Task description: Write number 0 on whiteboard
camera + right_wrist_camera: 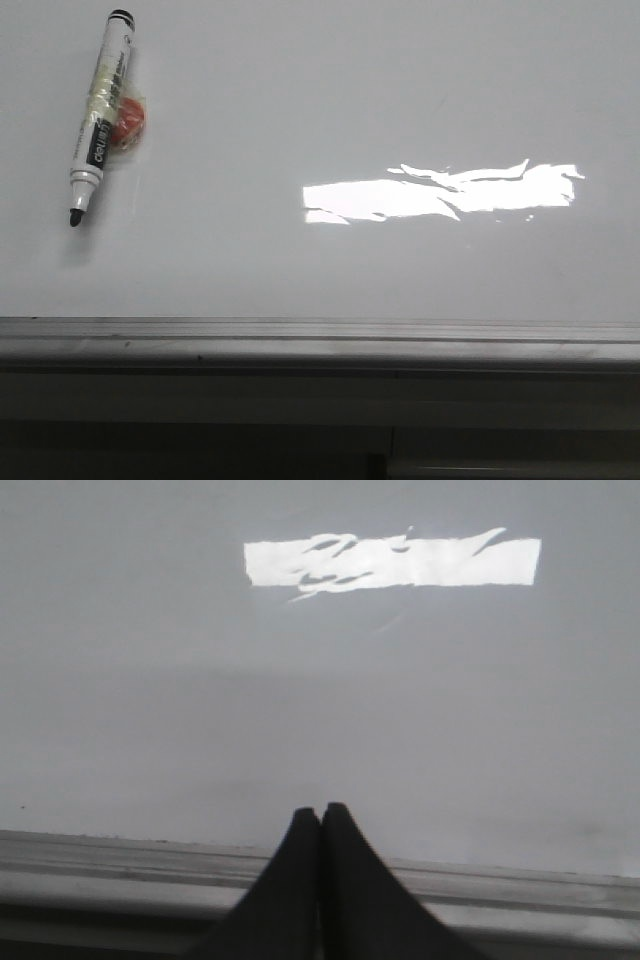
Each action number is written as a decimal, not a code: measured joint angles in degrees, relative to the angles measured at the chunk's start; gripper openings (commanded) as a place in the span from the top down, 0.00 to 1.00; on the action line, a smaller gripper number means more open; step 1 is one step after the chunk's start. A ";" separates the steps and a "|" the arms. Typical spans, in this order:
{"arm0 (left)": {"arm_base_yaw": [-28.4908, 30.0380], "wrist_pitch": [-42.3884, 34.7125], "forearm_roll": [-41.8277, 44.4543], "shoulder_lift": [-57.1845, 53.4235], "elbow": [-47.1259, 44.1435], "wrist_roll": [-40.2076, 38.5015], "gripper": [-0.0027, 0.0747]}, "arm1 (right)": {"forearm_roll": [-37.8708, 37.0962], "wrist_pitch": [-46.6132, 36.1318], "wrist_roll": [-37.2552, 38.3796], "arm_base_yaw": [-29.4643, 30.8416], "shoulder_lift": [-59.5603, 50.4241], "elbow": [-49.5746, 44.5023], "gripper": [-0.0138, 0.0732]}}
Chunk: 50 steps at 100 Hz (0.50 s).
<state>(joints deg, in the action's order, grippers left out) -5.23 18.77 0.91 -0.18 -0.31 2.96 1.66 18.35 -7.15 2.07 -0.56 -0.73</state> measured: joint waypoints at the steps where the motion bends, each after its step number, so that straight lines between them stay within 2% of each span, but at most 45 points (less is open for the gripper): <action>1: 0.00 0.00 0.00 0.00 0.00 0.00 0.99 | 0.00 0.00 0.00 0.00 0.00 0.00 0.92; 33: 0.00 -0.99 -1.47 0.00 0.00 0.00 0.99 | 0.00 -0.16 0.00 0.00 0.00 0.00 0.92; 50: 0.00 -11.42 -6.48 0.00 0.00 0.00 0.99 | 0.25 -7.87 0.00 0.00 0.00 0.00 0.92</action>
<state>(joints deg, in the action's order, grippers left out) -5.23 7.36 -5.57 -0.18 -0.31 2.96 1.91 10.48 -7.15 2.07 -0.56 -0.73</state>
